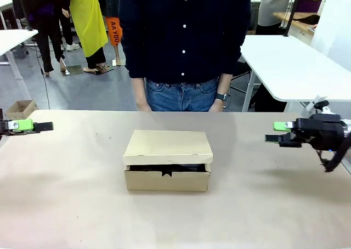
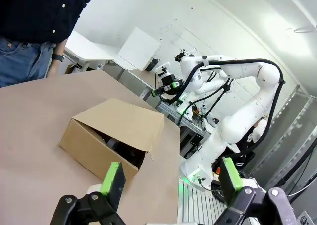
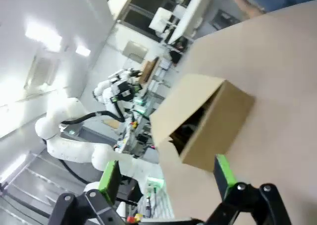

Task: Pack the items into the box.
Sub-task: Close the Mailer Box.

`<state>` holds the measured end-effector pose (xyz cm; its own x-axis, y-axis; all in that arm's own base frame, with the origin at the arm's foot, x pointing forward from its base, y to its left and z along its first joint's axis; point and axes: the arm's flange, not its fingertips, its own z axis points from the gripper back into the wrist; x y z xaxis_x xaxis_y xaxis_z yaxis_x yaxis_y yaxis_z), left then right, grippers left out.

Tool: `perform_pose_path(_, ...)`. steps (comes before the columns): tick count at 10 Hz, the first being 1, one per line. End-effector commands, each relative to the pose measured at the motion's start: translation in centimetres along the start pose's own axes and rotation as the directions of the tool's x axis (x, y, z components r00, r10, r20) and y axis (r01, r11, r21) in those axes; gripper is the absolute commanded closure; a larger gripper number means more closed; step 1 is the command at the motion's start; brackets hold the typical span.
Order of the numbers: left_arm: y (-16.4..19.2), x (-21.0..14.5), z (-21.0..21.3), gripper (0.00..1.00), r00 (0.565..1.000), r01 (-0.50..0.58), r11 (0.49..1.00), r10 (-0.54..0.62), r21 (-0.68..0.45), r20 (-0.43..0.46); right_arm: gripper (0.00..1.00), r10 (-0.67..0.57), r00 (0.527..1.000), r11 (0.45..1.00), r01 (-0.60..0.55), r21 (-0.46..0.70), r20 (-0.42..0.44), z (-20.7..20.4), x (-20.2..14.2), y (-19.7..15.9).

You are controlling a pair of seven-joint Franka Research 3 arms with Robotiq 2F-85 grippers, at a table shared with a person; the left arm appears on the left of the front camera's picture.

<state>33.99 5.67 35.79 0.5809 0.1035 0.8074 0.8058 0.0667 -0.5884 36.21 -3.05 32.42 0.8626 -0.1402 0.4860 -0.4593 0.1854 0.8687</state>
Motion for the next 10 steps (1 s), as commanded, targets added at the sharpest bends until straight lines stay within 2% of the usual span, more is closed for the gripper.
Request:
perform_pose_path(1,-0.12,-0.04,0.01,0.0,1.0,0.014,1.0,-0.014,-0.009,0.018,0.0,-0.007,1.0,0.999,0.007,0.049,-0.004,-1.55,-0.14,0.05)
perform_pose_path(10,-0.12,-0.04,0.01,0.0,1.0,0.014,1.0,-0.014,-0.009,0.018,0.0,-0.007,1.0,0.999,0.007,0.049,-0.004,-1.55,-0.14,0.05)
